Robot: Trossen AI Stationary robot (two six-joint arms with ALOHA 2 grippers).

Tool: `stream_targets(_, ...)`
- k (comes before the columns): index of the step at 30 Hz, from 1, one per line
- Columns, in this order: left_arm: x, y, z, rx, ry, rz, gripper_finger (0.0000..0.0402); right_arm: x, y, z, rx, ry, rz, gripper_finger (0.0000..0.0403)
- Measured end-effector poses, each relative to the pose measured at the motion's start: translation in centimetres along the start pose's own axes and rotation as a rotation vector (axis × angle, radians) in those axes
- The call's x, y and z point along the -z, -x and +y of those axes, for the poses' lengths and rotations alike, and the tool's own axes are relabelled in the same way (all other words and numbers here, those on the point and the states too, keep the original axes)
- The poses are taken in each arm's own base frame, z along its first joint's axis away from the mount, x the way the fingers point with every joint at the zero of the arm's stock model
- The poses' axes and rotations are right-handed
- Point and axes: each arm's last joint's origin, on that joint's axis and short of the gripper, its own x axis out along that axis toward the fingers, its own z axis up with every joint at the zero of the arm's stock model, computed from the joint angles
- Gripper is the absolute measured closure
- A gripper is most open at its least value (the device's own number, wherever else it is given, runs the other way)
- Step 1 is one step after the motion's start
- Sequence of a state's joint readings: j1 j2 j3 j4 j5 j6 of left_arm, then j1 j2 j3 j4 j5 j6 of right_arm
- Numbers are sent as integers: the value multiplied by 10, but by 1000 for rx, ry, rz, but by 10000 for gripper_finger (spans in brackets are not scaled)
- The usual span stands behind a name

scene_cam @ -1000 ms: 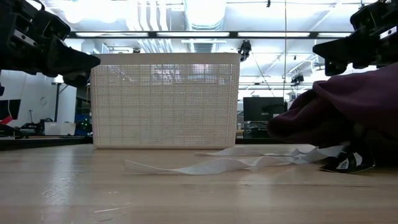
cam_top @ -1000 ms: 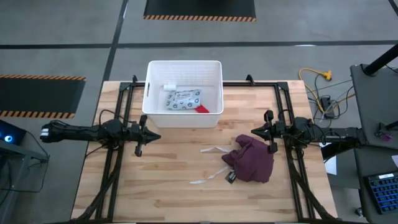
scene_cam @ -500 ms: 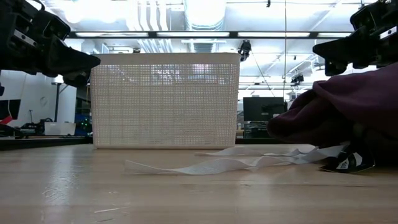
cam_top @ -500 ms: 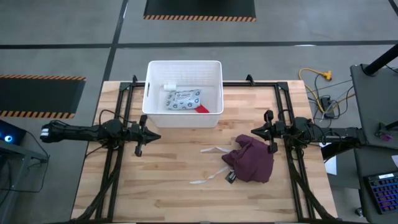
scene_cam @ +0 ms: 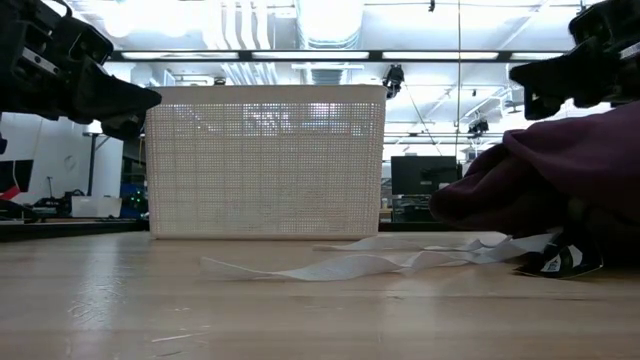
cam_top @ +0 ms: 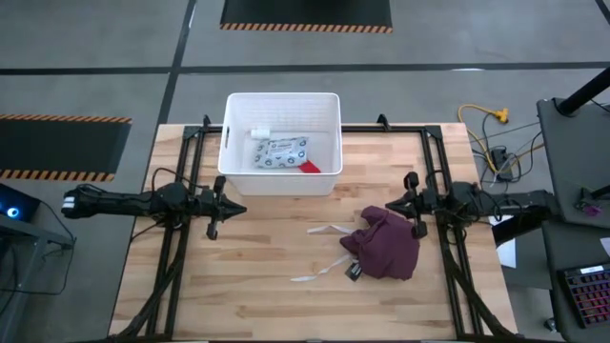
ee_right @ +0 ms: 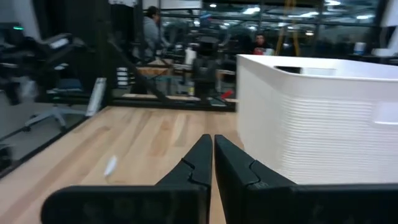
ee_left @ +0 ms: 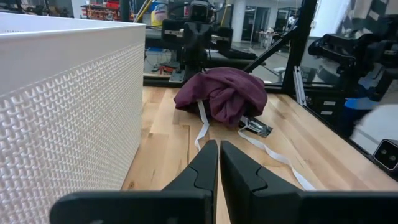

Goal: Pick & place medical supplies in basket/bin
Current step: Return to Home Position

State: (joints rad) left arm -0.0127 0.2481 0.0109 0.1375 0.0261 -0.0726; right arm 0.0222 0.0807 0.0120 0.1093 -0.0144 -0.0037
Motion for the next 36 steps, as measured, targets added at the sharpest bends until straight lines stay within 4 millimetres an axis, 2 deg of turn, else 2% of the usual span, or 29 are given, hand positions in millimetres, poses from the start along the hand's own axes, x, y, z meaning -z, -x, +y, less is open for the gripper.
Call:
stream_targets(8,0,0,0,0,0,0,402,0,0,10,-90,-5,0,394)
stream_targets(36,0,0,0,0,0,0,402,0,0,10,-89,-5,1,394)
